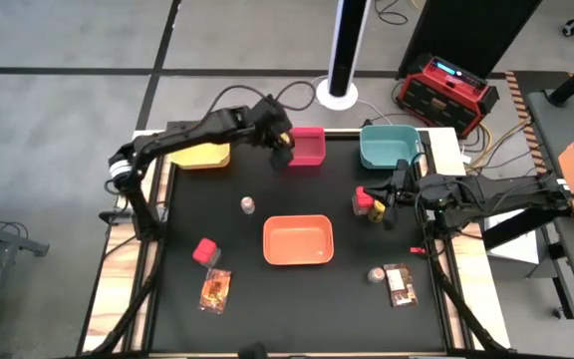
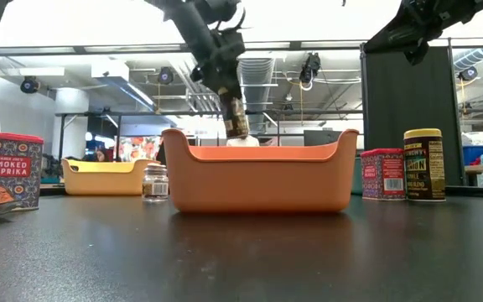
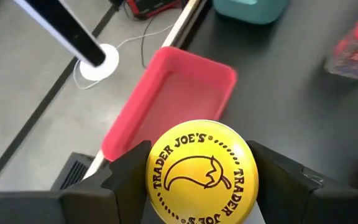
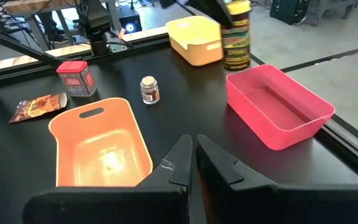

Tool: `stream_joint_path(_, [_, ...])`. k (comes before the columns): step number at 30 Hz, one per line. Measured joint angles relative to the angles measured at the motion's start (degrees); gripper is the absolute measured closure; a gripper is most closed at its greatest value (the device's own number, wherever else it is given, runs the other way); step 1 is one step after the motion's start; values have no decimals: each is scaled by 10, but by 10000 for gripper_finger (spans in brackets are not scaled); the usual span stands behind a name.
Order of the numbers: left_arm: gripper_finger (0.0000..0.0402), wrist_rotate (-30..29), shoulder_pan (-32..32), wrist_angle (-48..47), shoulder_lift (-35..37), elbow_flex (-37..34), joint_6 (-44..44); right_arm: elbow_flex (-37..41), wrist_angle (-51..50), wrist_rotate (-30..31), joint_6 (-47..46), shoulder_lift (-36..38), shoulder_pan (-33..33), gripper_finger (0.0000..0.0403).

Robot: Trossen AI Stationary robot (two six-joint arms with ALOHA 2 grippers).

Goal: Sort spices by type
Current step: Put the left yellow seasoning bottle into the red bin

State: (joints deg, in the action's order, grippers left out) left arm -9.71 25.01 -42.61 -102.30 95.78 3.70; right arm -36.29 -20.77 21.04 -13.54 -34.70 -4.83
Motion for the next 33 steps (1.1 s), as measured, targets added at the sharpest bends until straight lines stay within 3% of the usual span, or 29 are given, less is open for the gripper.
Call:
stream_joint_path(11, [182,34,41,-95,-144,159,59,0,-13,0,-6,0,0,390])
stream_joint_path(20, [182,33,52,-144,-222,263,84,0,-35,0,-30,0,0,390])
stream_joint_path(33, [182,32,67,-139,-237,252,90,1,-48,0,-49,0,0,390])
